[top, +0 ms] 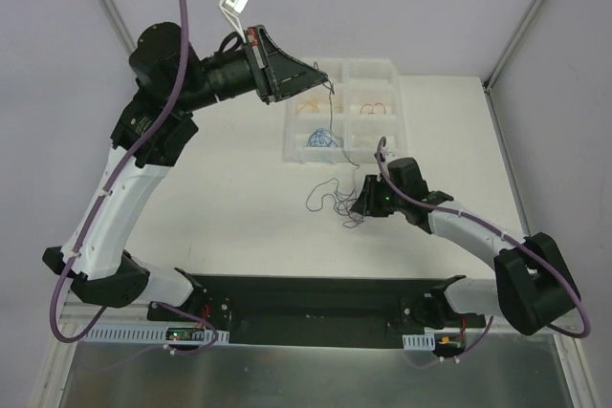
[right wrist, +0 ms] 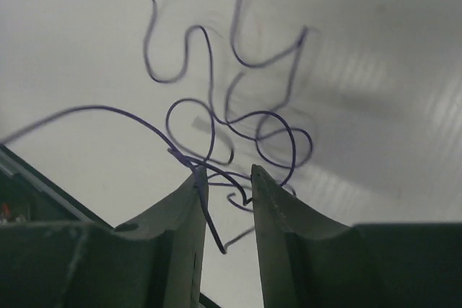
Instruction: Untangle the cables
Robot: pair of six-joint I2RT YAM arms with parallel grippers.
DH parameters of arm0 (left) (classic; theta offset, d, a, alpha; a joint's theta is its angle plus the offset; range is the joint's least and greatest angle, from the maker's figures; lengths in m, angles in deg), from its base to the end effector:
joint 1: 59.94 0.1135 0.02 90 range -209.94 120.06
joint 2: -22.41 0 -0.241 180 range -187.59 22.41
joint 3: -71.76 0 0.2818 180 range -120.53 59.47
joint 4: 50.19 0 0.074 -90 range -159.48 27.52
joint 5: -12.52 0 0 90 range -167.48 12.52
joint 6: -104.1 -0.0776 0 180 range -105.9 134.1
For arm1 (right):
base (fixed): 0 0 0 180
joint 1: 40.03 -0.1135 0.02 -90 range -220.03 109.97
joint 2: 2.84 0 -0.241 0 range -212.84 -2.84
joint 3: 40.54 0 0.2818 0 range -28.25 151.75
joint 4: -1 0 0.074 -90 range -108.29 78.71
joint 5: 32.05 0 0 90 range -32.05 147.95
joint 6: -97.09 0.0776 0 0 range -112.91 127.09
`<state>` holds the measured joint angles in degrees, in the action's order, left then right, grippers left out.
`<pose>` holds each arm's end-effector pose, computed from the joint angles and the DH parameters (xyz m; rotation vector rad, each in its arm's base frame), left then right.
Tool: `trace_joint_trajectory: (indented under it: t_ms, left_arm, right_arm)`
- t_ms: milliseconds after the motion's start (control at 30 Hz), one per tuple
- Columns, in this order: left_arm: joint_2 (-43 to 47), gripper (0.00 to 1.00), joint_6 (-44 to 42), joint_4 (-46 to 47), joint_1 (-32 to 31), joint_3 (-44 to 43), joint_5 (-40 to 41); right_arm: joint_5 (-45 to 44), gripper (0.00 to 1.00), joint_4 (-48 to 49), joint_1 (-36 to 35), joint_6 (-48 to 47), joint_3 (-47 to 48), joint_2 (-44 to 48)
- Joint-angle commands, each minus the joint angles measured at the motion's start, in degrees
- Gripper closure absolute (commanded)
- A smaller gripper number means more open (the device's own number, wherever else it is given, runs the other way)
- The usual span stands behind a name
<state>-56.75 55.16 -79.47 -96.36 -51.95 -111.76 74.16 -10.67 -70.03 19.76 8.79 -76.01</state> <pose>0.2225 -0.2185 0.5843 0.5136 1.4366 -1.4996 0.2740 0.1832 0.1440 -0.5024 2.2007 0.7204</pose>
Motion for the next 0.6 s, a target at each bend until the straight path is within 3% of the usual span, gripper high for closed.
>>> trace_joint_trajectory:
  t_ms: [0,267,433,567]
  left_arm:
    - [0.76,1.00,-3.61,4.60,-0.49,-6.70,4.48]
    - [-0.03,1.00,-5.20,4.95,-0.49,-9.96,6.42]
    - [0.05,1.00,-5.02,5.22,-0.49,-11.02,7.12]
    - [-0.03,1.00,-3.97,5.83,-0.49,-10.75,6.60]
  right_arm:
    - [-1.96,0.65,-2.53,3.45,-2.90,-2.93,4.17]
    - [-4.17,0.41,-12.75,5.39,-8.09,-0.30,6.10]
    - [4.77,0.30,-13.98,5.22,-14.14,2.07,10.49]
    - [7.79,0.18,-9.51,1.36,-18.28,2.60,19.62]
